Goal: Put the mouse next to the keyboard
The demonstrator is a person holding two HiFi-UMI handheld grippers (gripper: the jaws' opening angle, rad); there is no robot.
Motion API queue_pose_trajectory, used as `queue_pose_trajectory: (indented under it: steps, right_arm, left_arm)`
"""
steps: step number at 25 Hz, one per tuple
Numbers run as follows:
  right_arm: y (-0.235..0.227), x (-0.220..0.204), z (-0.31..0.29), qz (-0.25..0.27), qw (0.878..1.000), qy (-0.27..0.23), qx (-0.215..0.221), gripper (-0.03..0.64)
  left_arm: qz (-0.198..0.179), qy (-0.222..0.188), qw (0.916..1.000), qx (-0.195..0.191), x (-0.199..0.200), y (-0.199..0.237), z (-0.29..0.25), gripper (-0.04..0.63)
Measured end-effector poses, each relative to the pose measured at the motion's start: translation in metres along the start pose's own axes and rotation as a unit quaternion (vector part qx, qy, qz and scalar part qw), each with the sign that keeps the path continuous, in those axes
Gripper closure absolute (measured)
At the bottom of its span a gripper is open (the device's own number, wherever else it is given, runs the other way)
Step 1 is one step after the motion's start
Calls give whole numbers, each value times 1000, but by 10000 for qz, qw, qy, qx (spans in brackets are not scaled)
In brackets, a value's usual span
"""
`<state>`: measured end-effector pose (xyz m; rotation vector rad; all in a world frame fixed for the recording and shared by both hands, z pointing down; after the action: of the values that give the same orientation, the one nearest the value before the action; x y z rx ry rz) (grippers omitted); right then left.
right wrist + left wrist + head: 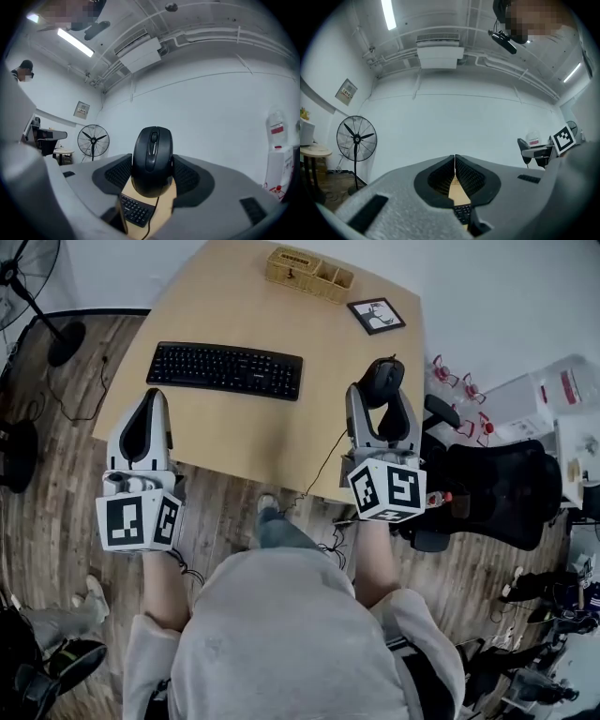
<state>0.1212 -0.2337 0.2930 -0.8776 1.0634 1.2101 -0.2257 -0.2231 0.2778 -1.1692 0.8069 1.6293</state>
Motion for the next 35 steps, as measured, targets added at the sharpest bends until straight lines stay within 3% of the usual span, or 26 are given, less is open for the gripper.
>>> queue_pose_trajectory:
  steps: [8,15,25,35]
  right_arm:
    - [-36,-64,-52,-210,9968,766,-45,365]
    - [-60,-125,-77,-512,9866,1545,-132,365]
    - [-75,-206,-96,-1052,9614,2531,-264,365]
    - [-72,-270,-94,-1299,9287,3459,-325,365]
  left_arm:
    - [-10,288,9995,115,-32,-3,-46,584]
    - [-27,568,9982,206,-55,-5,-74,584]
    - [-52,942,9947,404,-84,-4,-93,584]
    - [-129,1193,9908,627,-98,0,-90,584]
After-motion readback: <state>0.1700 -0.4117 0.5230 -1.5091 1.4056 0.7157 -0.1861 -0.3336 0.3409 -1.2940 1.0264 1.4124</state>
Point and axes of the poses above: the fingertips, and each gripper's own axes: z backward along the fingers, y to its left, x out of its top, the point moved 7 cm from there along z, backward along the fingers, and after that the axes turned 12 degrees about -y, right-handed, at the moved point
